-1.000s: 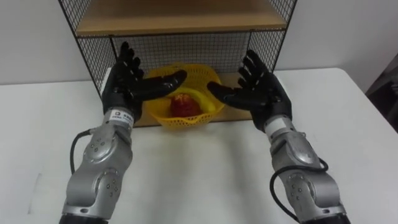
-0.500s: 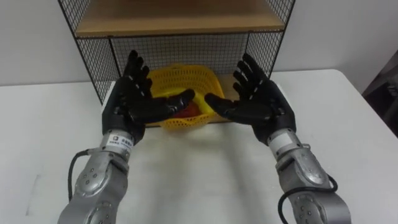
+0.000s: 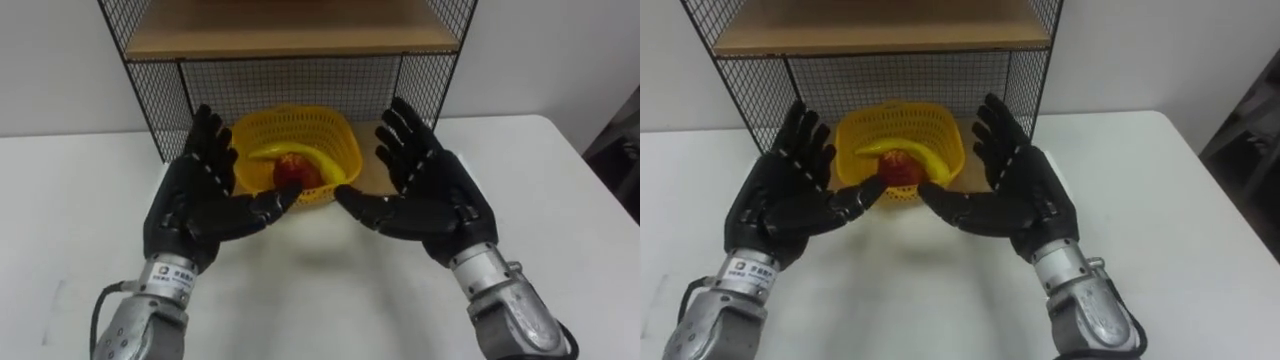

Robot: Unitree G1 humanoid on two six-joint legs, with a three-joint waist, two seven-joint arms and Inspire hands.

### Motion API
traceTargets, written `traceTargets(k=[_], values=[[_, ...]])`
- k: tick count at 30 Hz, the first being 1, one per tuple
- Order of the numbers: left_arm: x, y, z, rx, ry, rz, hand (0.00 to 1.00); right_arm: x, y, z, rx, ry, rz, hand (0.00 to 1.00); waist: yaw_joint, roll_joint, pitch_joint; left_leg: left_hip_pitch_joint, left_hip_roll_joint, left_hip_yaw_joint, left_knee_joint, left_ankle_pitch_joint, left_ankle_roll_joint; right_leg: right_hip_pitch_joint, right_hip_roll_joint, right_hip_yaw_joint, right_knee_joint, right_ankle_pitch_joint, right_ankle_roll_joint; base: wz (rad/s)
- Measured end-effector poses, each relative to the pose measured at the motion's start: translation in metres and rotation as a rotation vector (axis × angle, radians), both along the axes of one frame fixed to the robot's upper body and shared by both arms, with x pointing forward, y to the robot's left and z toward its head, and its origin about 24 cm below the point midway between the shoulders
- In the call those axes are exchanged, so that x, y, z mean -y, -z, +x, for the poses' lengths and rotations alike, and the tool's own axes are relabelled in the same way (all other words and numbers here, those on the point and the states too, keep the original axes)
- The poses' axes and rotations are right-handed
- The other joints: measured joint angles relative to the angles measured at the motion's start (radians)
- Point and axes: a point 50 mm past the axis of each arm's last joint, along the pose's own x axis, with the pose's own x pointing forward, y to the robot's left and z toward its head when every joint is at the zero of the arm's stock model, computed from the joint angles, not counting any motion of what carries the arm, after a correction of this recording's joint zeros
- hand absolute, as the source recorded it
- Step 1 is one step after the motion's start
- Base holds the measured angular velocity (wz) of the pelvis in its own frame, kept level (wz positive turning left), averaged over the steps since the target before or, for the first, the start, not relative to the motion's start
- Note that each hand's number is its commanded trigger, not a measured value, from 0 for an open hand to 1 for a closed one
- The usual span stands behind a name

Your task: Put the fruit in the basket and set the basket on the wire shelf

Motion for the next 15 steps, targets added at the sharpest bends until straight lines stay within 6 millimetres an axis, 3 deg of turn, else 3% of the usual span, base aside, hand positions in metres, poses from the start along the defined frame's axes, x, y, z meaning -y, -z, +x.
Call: traceTargets(k=[9, 15], values=[[-0.01, -0.042, -0.005, 0.267, -0.068, 0.026, 0.0, 0.018, -0.02, -0.005, 0.161, 0.115, -0.089, 0.0, 0.001, -0.01, -0.0014, -0.003, -0.001, -0.007, 0.004, -0.006, -0.004, -0.011, 0.0, -0.011, 0.002, -0.004, 0.003, 0.0], [-0.045, -0.074, -0.017, 0.462, -0.303, 0.116, 0.0, 0.05, -0.067, -0.014, 0.394, 0.377, -0.173, 0.0, 0.009, 0.003, 0.0051, -0.014, 0.0, -0.003, 0.003, -0.006, -0.003, -0.017, 0.006, 0.003, 0.0, 0.0, -0.001, -0.04]])
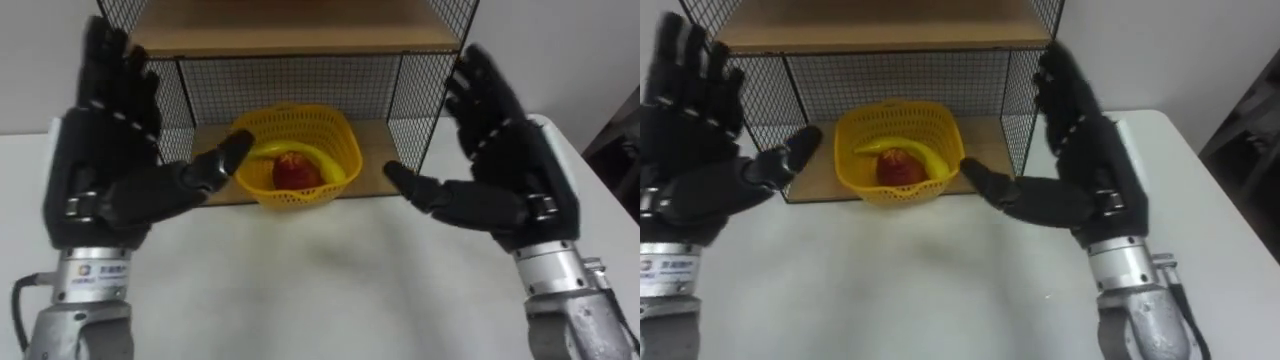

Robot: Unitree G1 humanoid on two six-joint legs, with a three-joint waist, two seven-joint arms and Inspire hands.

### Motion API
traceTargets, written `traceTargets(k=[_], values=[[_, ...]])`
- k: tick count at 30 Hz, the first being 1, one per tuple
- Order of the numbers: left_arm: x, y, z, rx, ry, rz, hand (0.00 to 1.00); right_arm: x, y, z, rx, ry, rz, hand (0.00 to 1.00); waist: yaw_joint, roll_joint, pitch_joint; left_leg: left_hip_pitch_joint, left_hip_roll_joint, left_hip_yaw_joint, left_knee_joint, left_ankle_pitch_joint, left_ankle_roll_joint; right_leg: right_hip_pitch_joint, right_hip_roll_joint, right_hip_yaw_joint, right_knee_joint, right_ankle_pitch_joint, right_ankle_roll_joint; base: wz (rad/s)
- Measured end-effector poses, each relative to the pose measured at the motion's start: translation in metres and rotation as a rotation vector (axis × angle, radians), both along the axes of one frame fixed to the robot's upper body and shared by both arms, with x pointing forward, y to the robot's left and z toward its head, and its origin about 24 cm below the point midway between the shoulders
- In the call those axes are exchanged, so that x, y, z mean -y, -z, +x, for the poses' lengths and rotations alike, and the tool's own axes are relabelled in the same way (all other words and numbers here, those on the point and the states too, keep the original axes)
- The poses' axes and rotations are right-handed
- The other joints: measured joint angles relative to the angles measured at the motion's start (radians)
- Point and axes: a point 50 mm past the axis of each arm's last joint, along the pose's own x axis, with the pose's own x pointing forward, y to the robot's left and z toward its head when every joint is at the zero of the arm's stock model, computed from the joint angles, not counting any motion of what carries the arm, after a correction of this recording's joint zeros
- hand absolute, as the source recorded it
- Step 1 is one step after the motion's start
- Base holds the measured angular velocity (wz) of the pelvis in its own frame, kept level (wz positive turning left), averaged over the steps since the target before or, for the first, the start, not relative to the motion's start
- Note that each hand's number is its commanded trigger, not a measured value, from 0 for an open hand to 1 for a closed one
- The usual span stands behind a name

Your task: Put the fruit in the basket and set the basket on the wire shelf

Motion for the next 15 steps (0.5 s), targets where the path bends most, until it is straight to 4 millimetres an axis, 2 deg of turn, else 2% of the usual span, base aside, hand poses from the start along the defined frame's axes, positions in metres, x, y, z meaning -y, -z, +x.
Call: traceTargets(k=[3, 5, 8, 10, 11, 13, 15], values=[[-0.015, -0.014, -0.007, 0.058, -0.184, 0.071, 0.0, 0.019, -0.02, -0.01, 0.111, 0.194, -0.096, 0.0, 0.001, 0.0, -0.0002, 0.001, 0.0, -0.002, 0.001, 0.0, 0.0, 0.001, 0.001, -0.001, 0.0, 0.0, 0.0, 0.0], [-0.025, -0.025, -0.013, 0.115, -0.302, 0.111, 0.0, 0.032, -0.03, -0.017, 0.171, 0.321, -0.13, 0.0, 0.01, 0.002, -0.0035, 0.002, 0.0, 0.0, 0.0, 0.0, 0.0, 0.001, 0.0, 0.0, 0.001, 0.0, 0.0, 0.0], [-0.046, -0.046, -0.032, 0.22, -0.543, 0.188, 0.0, 0.06, -0.047, -0.033, 0.268, 0.559, -0.176, 0.0, 0.02, 0.008, -0.0092, 0.0, 0.0, -0.001, 0.001, -0.002, -0.003, -0.002, 0.0, -0.003, 0.002, -0.003, 0.004, 0.0], [-0.068, -0.065, -0.052, 0.323, -0.752, 0.218, 0.0, 0.085, -0.072, -0.045, 0.384, 0.751, -0.252, 0.0, 0.024, 0.021, -0.0186, -0.005, -0.001, -0.001, 0.001, -0.003, -0.003, -0.015, -0.002, -0.003, 0.007, -0.007, 0.006, 0.0], [-0.073, -0.07, -0.057, 0.349, -0.8, 0.229, 0.0, 0.091, -0.08, -0.049, 0.421, 0.791, -0.27, 0.0, 0.027, 0.024, -0.0186, -0.005, -0.001, 0.0, 0.001, -0.003, -0.003, -0.017, -0.002, -0.003, 0.012, -0.01, 0.006, 0.0], [-0.094, -0.093, -0.076, 0.466, -0.974, 0.28, 0.0, 0.111, -0.11, -0.065, 0.58, 0.952, -0.304, 0.0, 0.03, 0.027, -0.0185, -0.007, -0.002, -0.003, 0.005, -0.004, -0.005, -0.028, -0.006, -0.003, 0.036, -0.025, 0.005, 0.04], [-0.107, -0.112, -0.093, 0.577, -1.092, 0.291, 0.0, 0.127, -0.128, -0.076, 0.693, 1.078, -0.302, 0.0, 0.036, 0.02, -0.0148, -0.008, -0.002, -0.004, 0.012, -0.008, -0.007, -0.033, -0.009, -0.006, 0.055, -0.037, 0.003, 0.04]])
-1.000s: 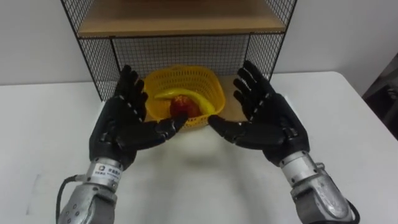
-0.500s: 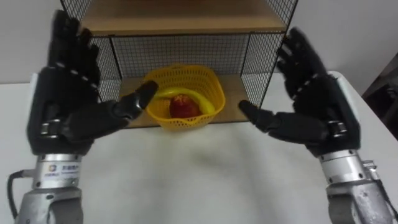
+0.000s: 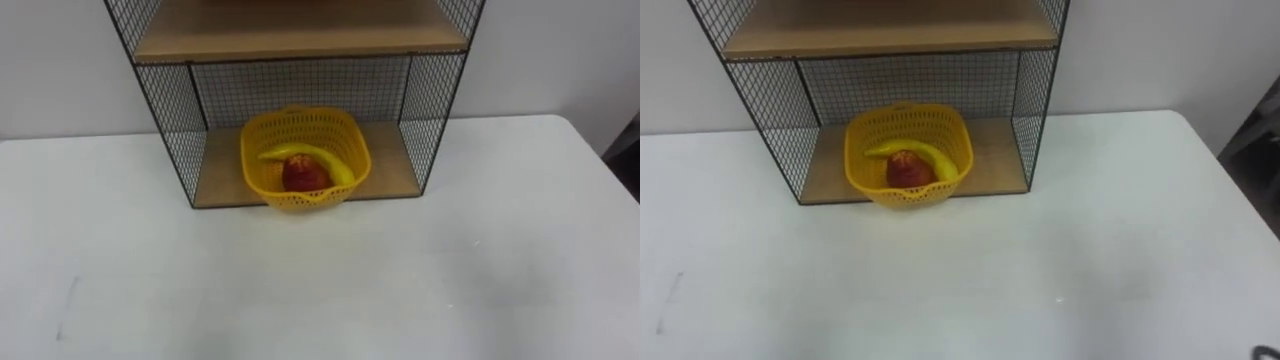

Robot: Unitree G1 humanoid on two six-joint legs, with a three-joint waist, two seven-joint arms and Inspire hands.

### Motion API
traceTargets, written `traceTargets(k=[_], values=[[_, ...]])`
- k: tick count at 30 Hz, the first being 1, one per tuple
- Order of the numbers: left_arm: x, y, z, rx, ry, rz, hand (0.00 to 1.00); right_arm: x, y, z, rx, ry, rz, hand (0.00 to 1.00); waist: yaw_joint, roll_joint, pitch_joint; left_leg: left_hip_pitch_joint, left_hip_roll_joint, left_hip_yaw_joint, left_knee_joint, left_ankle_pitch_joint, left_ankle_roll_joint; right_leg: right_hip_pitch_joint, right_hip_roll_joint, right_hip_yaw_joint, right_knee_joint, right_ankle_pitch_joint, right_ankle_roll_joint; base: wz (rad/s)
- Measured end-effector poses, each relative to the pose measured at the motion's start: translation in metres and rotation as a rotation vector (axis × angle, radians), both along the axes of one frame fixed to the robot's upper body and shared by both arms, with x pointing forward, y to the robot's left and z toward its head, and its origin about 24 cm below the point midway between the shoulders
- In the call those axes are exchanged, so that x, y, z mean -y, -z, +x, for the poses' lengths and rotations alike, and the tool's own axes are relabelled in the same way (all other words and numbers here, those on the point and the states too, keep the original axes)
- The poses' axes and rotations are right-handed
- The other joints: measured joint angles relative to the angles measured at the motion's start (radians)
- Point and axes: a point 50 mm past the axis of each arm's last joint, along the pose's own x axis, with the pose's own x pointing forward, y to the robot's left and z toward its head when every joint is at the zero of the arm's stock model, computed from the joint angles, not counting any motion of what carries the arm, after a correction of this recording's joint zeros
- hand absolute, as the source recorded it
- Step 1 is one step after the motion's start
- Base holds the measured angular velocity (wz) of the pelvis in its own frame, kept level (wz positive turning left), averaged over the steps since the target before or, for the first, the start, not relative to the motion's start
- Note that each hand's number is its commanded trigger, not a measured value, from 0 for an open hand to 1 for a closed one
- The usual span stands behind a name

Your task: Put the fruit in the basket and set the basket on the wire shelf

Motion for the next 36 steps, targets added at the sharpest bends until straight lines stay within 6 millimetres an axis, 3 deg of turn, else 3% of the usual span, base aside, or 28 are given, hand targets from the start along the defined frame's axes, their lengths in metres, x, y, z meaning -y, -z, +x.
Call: traceTargets(k=[5, 7, 11, 12, 14, 17, 19, 20, 21, 22, 23, 25, 28, 30, 32, 36], values=[[-0.033, -0.038, -0.032, 0.264, -0.159, -0.015, 0.0, 0.049, -0.021, -0.025, 0.184, 0.287, 0.072, 0.0, 0.001, -0.012, 0.0, 0.006, -0.001, -0.016, 0.006, -0.001, -0.005, 0.008, -0.006, -0.016, 0.016, -0.018, -0.006, 0.1], [-0.058, -0.051, -0.046, 0.352, -0.234, -0.089, 0.0, 0.077, -0.025, -0.041, 0.253, 0.421, 0.178, 0.0, -0.004, -0.024, -0.001, -0.005, -0.001, -0.026, 0.012, -0.003, -0.009, 0.004, -0.011, -0.025, 0.026, -0.03, -0.013, 0.15], [-0.092, -0.054, -0.068, 0.399, -0.396, -0.225, 0.0, 0.117, -0.025, -0.071, 0.335, 0.604, 0.363, 0.0, -0.006, -0.038, -0.0028, -0.036, 0.002, -0.032, 0.039, -0.016, -0.014, -0.026, -0.012, -0.03, 0.054, -0.044, -0.014, 0.05], [-0.104, -0.047, -0.074, 0.392, -0.431, -0.303, 0.0, 0.125, -0.019, -0.078, 0.345, 0.638, 0.426, 0.0, -0.011, -0.037, -0.0029, -0.043, 0.001, -0.032, 0.039, -0.016, -0.015, -0.032, -0.011, -0.029, 0.055, -0.042, -0.012, 0.0], [-0.125, -0.028, -0.083, 0.348, -0.491, -0.45, 0.0, 0.133, -0.007, -0.089, 0.318, 0.686, 0.499, 0.0, -0.025, -0.039, -0.0042, -0.048, 0.001, -0.037, 0.039, -0.016, -0.015, -0.034, -0.007, -0.035, 0.053, -0.041, -0.012, 0.06], [-0.146, 0.02, -0.095, 0.27, -0.567, -0.716, 0.0, 0.141, 0.03, -0.11, 0.23, 0.776, 0.645, 0.0, -0.027, -0.035, -0.0036, -0.047, 0.002, -0.038, 0.038, -0.015, -0.016, -0.034, -0.005, -0.033, 0.052, -0.039, -0.013, 0.0], [-0.155, 0.076, -0.106, 0.164, -0.639, -0.951, 0.0, 0.142, 0.084, -0.136, 0.101, 0.892, 0.821, 0.0, -0.025, -0.037, -0.0048, -0.047, 0.002, -0.039, 0.038, -0.016, -0.016, -0.033, -0.006, -0.033, 0.051, -0.04, -0.014, 0.0], [-0.156, 0.092, -0.11, 0.138, -0.655, -1.017, 0.0, 0.141, 0.099, -0.144, 0.068, 0.92, 0.877, 0.0, -0.023, -0.036, -0.005, -0.047, 0.002, -0.039, 0.037, -0.016, -0.015, -0.033, -0.007, -0.032, 0.051, -0.04, -0.014, 0.0], [-0.153, 0.127, -0.121, 0.094, -0.686, -1.154, 0.0, 0.137, 0.132, -0.159, 0.012, 0.973, 1.005, 0.0, -0.026, -0.033, -0.0046, -0.047, 0.002, -0.039, 0.037, -0.016, -0.015, -0.033, -0.009, -0.032, 0.048, -0.04, -0.015, 0.0], [-0.146, 0.159, -0.13, 0.085, -0.702, -1.287, 0.0, 0.129, 0.166, -0.174, -0.039, 1.029, 1.142, 0.0, -0.027, -0.031, -0.0058, -0.049, 0.001, -0.04, 0.037, -0.016, -0.015, -0.032, -0.011, -0.032, 0.047, -0.04, -0.015, 0.0], [-0.142, 0.174, -0.135, 0.082, -0.712, -1.351, 0.0, 0.123, 0.181, -0.181, -0.057, 1.053, 1.208, 0.0, -0.03, -0.028, -0.0072, -0.049, 0.002, -0.04, 0.037, -0.016, -0.015, -0.032, -0.011, -0.031, 0.046, -0.04, -0.015, 0.0], [-0.121, 0.227, -0.153, 0.133, -0.754, -1.589, 0.0, 0.099, 0.233, -0.205, -0.114, 1.146, 1.43, 0.0, -0.029, -0.016, -0.0145, -0.044, 0.002, -0.035, 0.038, -0.017, -0.014, -0.03, -0.011, -0.025, 0.047, -0.041, -0.017, -0.05], [-0.096, 0.264, -0.172, 0.104, -0.839, -1.724, 0.0, 0.069, 0.272, -0.223, -0.234, 1.239, 1.569, 0.0, -0.031, 0.003, -0.0119, -0.027, 0.002, -0.031, 0.036, -0.02, -0.012, -0.017, -0.01, -0.02, 0.05, -0.042, -0.017, -0.06], [-0.085, 0.277, -0.177, 0.044, -0.864, -1.762, 0.0, 0.056, 0.287, -0.224, -0.336, 1.255, 1.606, 0.0, -0.033, 0.007, -0.0107, -0.027, 0.001, -0.033, 0.036, -0.023, -0.008, -0.022, -0.014, -0.02, 0.06, -0.045, -0.018, -0.03], [-0.076, 0.287, -0.177, -0.034, -0.853, -1.779, 0.0, 0.043, 0.302, -0.223, -0.49, 1.246, 1.617, 0.0, -0.03, 0.004, -0.0103, -0.026, 0.001, -0.033, 0.037, -0.022, -0.009, -0.024, -0.014, -0.021, 0.066, -0.048, -0.019, 0.0], [-0.053, 0.31, -0.169, -0.239, -0.819, -1.819, 0.0, 0.023, 0.329, -0.2, -0.834, 1.147, 1.584, 0.0, -0.031, 0.004, -0.01, -0.019, 0.002, -0.035, 0.036, -0.019, -0.014, -0.014, -0.011, -0.021, 0.06, -0.046, -0.018, 0.01]])
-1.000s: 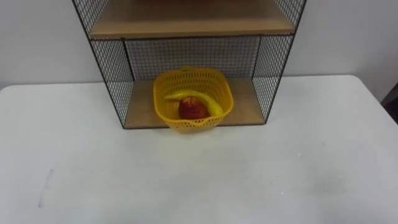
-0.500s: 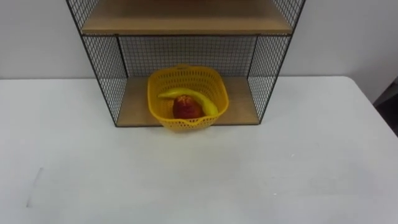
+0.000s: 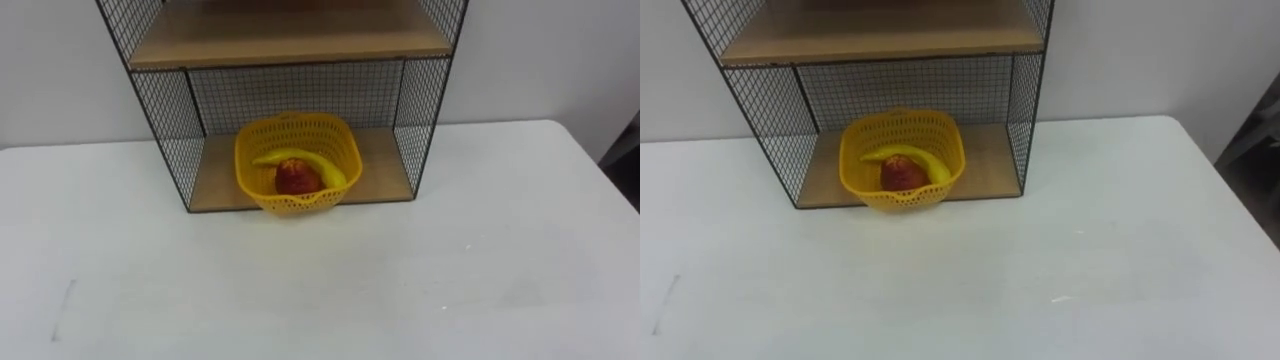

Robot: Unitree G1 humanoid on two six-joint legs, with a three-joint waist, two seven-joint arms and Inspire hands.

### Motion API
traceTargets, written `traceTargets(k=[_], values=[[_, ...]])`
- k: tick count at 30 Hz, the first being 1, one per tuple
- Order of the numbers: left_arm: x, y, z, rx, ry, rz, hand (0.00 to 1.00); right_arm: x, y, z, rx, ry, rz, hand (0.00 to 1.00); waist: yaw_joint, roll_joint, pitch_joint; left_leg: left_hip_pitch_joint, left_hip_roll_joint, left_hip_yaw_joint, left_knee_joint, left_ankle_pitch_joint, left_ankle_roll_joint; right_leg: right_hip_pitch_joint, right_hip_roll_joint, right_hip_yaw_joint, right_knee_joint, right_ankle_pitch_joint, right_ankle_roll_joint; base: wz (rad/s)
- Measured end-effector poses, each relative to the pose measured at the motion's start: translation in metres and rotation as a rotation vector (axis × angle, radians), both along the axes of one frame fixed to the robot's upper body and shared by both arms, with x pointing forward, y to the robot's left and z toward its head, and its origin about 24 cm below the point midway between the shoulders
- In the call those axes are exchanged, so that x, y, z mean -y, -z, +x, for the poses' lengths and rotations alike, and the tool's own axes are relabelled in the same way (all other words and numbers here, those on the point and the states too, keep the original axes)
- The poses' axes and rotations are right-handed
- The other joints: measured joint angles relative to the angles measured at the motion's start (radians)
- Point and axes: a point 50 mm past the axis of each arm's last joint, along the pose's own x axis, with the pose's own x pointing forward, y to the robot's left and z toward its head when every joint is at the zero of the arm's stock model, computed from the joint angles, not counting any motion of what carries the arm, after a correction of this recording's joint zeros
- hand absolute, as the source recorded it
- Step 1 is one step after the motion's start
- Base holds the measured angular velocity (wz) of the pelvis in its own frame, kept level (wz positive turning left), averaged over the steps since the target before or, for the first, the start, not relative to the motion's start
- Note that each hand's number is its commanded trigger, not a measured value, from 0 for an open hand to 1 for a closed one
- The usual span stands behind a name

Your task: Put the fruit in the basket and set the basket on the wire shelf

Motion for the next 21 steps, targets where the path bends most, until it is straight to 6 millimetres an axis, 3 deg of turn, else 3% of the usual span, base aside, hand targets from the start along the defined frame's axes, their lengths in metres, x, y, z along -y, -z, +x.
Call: traceTargets(k=[2, 7, 10, 18, 21], values=[[0.011, 0.01, 0.006, -0.042, 0.089, -0.049, 0.0, -0.006, 0.009, 0.011, -0.044, -0.118, 0.062, 0.0, -0.002, -0.001, 0.0011, 0.011, 0.0, -0.004, -0.005, 0.001, -0.002, 0.016, 0.002, -0.003, -0.012, 0.003, 0.002, 0.04], [0.029, 0.03, 0.027, -0.162, 0.396, -0.17, 0.0, -0.022, 0.031, 0.043, -0.1, -0.435, 0.264, 0.0, 0.008, -0.02, 0.0142, 0.028, 0.001, -0.005, -0.017, 0.006, -0.008, 0.034, 0.007, -0.002, -0.03, 0.015, 0.004, 0.0], [0.034, 0.034, 0.037, -0.248, 0.583, -0.202, 0.0, -0.027, 0.037, 0.053, -0.124, -0.605, 0.352, 0.0, 0.006, -0.023, 0.0151, 0.032, -0.001, -0.009, -0.018, 0.006, -0.008, 0.038, 0.007, -0.003, -0.033, 0.017, 0.004, 0.0], [0.058, 0.052, 0.074, -0.374, 1.038, -0.306, 0.0, -0.047, 0.055, 0.084, -0.13, -0.885, 0.575, 0.0, 0.005, -0.018, 0.0214, 0.049, 0.001, -0.002, -0.037, 0.009, -0.008, 0.056, 0.014, 0.002, -0.067, 0.035, -0.002, -0.05], [0.068, 0.059, 0.073, -0.409, 1.182, -0.378, 0.0, -0.055, 0.059, 0.096, -0.12, -0.976, 0.637, 0.0, 0.004, -0.017, 0.0247, 0.048, 0.001, -0.002, -0.039, 0.015, -0.005, 0.053, 0.015, 0.003, -0.067, 0.04, 0.002, -0.02]])
